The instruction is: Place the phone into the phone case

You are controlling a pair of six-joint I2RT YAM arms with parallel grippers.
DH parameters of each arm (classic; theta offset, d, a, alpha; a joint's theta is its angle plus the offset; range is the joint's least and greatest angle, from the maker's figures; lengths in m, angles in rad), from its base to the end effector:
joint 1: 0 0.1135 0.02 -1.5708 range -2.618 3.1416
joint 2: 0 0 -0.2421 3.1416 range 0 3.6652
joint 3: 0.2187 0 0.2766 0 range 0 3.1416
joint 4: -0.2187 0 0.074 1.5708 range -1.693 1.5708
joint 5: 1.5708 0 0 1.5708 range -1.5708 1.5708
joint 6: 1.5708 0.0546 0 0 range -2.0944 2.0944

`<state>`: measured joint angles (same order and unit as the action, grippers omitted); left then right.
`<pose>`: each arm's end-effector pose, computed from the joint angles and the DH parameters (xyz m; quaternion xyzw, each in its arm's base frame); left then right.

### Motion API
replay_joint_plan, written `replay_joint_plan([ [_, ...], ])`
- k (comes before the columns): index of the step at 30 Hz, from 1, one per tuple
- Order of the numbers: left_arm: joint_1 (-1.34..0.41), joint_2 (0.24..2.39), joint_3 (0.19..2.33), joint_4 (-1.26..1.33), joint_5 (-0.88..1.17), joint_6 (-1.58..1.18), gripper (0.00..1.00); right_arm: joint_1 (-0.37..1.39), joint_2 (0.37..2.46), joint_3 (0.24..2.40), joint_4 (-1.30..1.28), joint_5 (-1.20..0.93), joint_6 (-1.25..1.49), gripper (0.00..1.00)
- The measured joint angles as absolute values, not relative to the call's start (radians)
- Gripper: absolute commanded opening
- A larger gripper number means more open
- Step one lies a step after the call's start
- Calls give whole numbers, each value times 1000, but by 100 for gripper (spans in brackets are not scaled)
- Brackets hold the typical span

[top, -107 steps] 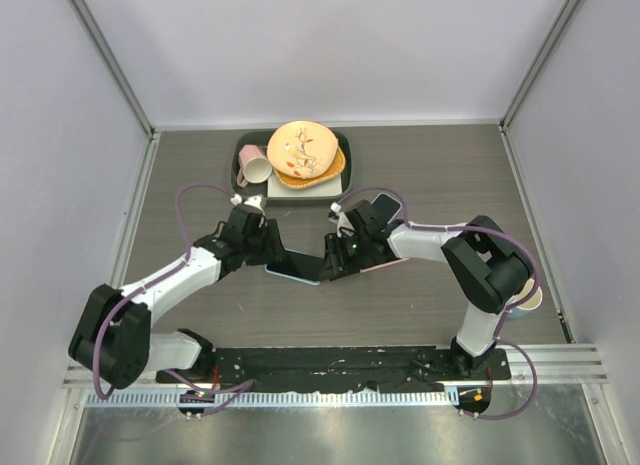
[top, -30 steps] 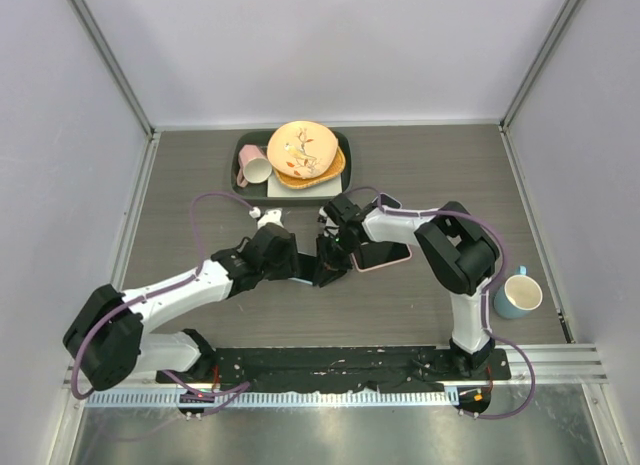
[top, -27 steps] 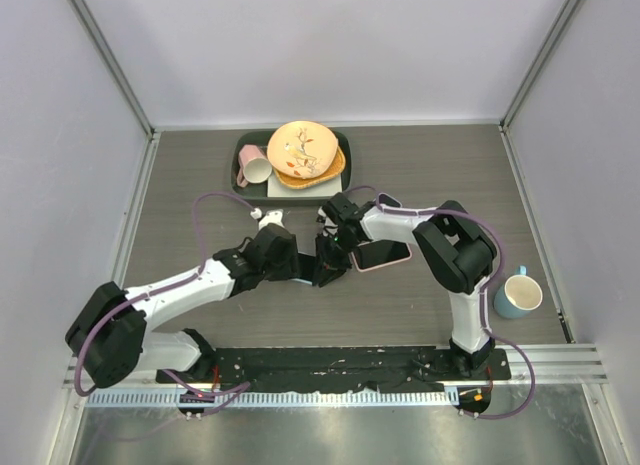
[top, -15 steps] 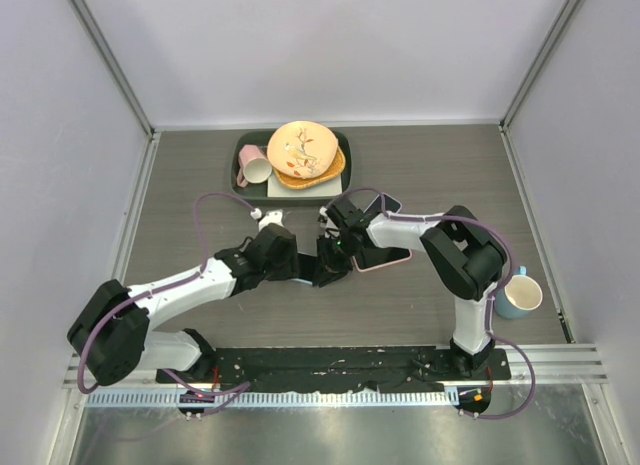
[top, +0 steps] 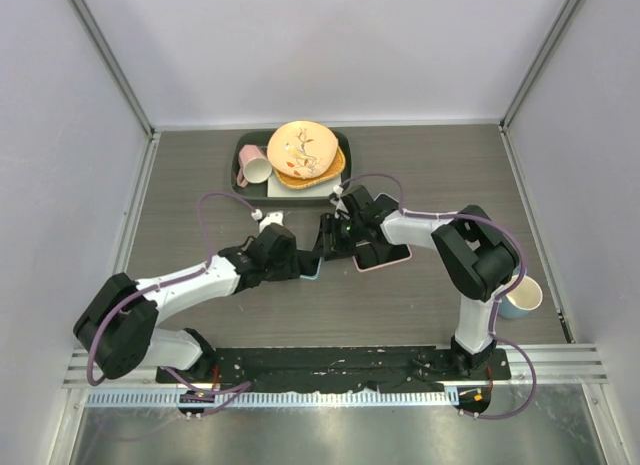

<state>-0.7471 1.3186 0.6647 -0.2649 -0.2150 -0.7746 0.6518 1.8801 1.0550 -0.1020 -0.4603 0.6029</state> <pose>0.2190 -0.1869 0.1301 -0.0473 0.9413 -0.1459 0.3007 0.2991 0.2587 0.0882 -0.0947 0.9216 0.3560 0.1223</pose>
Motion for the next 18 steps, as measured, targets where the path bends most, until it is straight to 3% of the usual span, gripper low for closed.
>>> replay_joint_plan([
  [9, -744, 1405, 705, -266, -206, -748, 53, 591, 1898, 1051, -41, -451, 585, 41],
  [18, -739, 1486, 796, -355, -190, -724, 51, 588, 1919, 1039, 11, -497, 569, 38],
])
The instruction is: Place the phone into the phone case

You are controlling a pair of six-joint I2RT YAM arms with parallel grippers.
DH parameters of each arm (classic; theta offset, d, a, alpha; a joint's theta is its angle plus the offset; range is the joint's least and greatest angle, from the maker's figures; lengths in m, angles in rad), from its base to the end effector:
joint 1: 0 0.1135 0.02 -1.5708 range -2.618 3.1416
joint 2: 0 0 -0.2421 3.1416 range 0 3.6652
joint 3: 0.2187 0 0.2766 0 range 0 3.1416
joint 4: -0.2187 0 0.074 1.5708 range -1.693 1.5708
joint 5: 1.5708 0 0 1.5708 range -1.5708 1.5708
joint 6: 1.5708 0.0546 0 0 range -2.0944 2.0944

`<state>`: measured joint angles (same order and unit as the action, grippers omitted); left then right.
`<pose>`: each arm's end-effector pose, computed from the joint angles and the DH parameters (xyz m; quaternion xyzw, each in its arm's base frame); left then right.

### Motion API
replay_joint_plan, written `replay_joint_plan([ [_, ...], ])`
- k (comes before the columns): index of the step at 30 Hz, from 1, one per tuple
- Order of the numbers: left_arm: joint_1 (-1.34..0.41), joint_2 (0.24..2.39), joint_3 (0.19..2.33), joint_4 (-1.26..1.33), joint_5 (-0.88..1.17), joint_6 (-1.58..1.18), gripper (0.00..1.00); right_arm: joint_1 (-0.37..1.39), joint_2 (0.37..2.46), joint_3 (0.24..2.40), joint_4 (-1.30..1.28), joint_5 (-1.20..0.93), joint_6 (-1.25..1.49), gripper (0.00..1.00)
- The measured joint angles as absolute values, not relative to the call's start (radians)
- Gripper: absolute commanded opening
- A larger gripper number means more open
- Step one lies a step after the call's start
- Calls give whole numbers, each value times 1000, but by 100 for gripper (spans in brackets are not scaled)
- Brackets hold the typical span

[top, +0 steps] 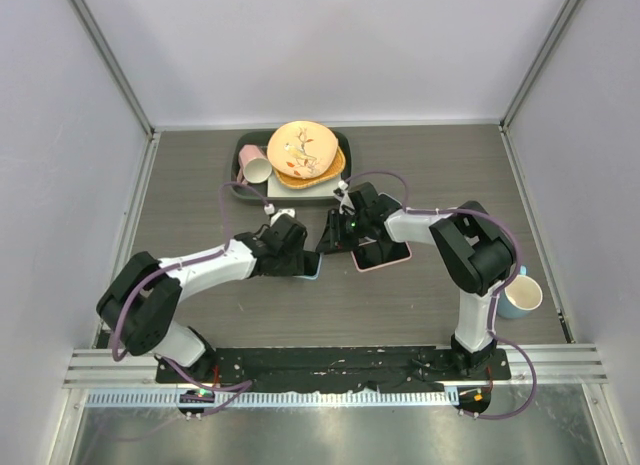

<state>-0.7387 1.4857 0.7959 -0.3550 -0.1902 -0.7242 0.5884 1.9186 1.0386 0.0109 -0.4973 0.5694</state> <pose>0.2361 -0.2011 0.1188 -0.0177 0.9614 -0.1046 0.2538 0.3179 0.2434 0.0781 -0.0932 0.9094 0.3757 0.1524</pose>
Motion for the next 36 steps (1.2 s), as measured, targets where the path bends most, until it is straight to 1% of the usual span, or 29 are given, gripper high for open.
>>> replay_joint_plan([
  [4, -738, 1520, 834, -397, -188, -720, 51, 587, 1919, 1024, 33, -516, 558, 42],
  [10, -737, 1536, 855, -423, -184, -718, 50, 593, 1918, 1008, 54, -553, 543, 42],
  [13, -736, 1525, 847, -417, -178, -717, 50, 594, 1917, 1001, 60, -567, 537, 40],
  [14, -735, 1521, 845, -415, -173, -717, 50, 594, 1917, 1000, 62, -568, 535, 36],
  [17, -731, 1509, 837, -405, -155, -715, 52, 593, 1921, 1000, 60, -565, 529, 32],
  [23, -729, 1501, 831, -273, -113, -714, 51, 587, 1943, 1021, 44, -593, 530, 29],
  [28, -731, 1561, 850, -228, -99, -706, 50, 585, 1951, 1033, 26, -599, 529, 25],
  [30, -731, 1565, 859, -219, -94, -704, 46, 585, 1951, 1037, 20, -599, 529, 22],
  [31, -731, 1575, 865, -219, -93, -703, 40, 585, 1953, 1038, 18, -599, 529, 21],
  [34, -730, 1611, 906, -240, -99, -699, 36, 584, 1958, 1046, 7, -603, 529, 18],
  [36, -731, 1648, 953, -278, -109, -688, 33, 583, 1964, 1056, -10, -604, 528, 18],
])
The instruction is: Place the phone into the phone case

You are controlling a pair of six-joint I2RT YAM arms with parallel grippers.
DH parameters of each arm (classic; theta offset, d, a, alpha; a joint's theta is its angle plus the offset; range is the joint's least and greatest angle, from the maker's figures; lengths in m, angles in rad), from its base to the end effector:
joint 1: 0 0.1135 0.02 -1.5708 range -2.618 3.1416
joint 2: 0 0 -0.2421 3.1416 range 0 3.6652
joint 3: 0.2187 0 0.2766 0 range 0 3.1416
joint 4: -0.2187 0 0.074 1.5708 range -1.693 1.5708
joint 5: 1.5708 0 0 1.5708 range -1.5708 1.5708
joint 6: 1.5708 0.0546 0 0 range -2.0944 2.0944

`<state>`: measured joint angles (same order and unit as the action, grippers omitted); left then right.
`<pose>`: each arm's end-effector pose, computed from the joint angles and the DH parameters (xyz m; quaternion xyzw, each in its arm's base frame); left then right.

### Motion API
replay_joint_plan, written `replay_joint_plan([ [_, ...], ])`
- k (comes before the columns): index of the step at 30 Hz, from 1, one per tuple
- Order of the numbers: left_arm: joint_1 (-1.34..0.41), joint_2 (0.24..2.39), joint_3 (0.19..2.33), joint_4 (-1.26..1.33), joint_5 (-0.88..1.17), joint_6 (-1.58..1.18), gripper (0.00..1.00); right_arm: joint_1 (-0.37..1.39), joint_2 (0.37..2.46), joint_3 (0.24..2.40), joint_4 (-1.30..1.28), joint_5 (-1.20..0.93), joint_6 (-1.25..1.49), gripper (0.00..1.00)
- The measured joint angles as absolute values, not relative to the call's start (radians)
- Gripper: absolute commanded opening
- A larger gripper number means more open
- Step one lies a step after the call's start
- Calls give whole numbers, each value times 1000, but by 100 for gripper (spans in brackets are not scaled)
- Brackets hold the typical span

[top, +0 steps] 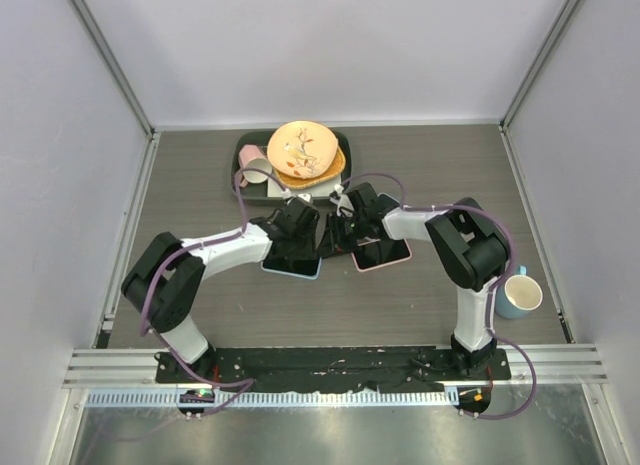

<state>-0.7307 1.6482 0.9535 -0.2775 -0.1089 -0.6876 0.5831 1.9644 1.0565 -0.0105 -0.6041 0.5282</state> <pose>0.2697 -0.2337 0.1222 0.0045 0.9543 -0.1523 0.2573 0.3156 0.2453 0.0667 -0.1201 0.9014 0.4008 0.1113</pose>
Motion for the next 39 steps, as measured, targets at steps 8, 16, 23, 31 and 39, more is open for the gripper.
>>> replay_joint_plan([
  [8, -729, 1718, 1038, -350, -139, -645, 25, 590, 2004, 1132, -131, -591, 502, 12],
  [16, -728, 1752, 1031, -280, -138, -646, 24, 606, 2018, 1178, -223, -528, 486, 3],
  [23, -733, 1755, 1031, -279, -149, -646, 26, 611, 2014, 1191, -247, -505, 484, 3],
  [31, -751, 1667, 960, -270, -173, -669, 43, 623, 1931, 1097, -118, -476, 492, 34],
  [39, -685, 1425, 820, -302, -132, -677, 50, 682, 1880, 1027, -60, -494, 526, 47],
])
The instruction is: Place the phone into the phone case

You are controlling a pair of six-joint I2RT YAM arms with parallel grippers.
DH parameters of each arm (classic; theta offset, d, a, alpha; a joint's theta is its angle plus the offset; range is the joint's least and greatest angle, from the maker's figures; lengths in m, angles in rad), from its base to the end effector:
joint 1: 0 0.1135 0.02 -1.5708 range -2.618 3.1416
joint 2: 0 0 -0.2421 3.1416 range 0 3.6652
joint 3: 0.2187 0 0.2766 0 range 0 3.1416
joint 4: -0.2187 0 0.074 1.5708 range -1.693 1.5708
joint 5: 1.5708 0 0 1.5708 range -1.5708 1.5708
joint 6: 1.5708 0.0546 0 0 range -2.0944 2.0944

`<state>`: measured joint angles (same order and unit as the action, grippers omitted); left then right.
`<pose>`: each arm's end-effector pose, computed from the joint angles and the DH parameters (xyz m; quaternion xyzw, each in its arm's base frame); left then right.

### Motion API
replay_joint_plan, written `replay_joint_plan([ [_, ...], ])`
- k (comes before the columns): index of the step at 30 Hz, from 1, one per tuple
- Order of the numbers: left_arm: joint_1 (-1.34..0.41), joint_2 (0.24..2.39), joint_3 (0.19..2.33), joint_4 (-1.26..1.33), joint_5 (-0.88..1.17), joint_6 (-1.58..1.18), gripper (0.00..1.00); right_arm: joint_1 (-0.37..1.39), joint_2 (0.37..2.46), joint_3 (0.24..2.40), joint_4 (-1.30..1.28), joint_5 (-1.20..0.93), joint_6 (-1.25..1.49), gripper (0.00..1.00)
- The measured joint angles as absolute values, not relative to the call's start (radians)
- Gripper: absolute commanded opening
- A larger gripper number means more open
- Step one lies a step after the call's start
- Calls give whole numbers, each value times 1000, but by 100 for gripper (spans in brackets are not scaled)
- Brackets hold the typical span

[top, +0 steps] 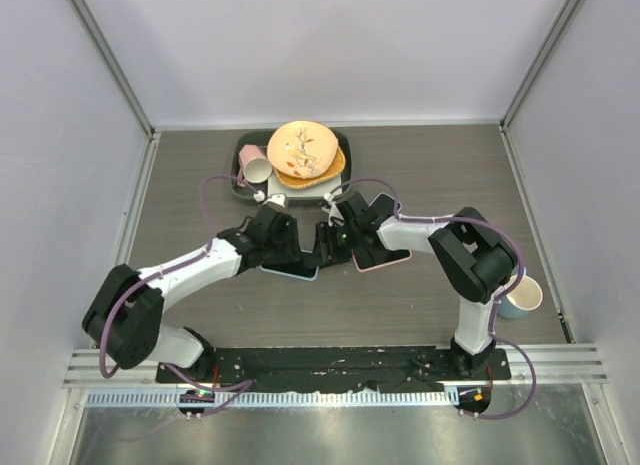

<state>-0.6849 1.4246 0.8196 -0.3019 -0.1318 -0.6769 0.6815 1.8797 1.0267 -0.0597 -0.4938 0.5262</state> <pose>0.2523 -0.1968 0.1479 -0.0177 0.9434 -0.1563 0.2919 0.2874 0.2665 0.0836 -0.1499 0.9088 0.3683 0.1266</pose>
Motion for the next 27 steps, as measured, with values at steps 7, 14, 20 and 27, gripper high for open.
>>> replay_joint_plan([
  [7, -585, 1377, 760, -299, -67, -674, 46, 720, 1884, 1005, -27, -510, 555, 37],
  [14, -588, 1430, 739, -287, 11, -675, 43, 734, 1903, 1002, -5, -538, 583, 43],
  [20, -588, 1433, 730, -268, 24, -674, 42, 744, 1852, 952, 6, -513, 594, 47],
  [27, -591, 1427, 708, -234, 27, -673, 39, 754, 1833, 905, 47, -528, 636, 44],
])
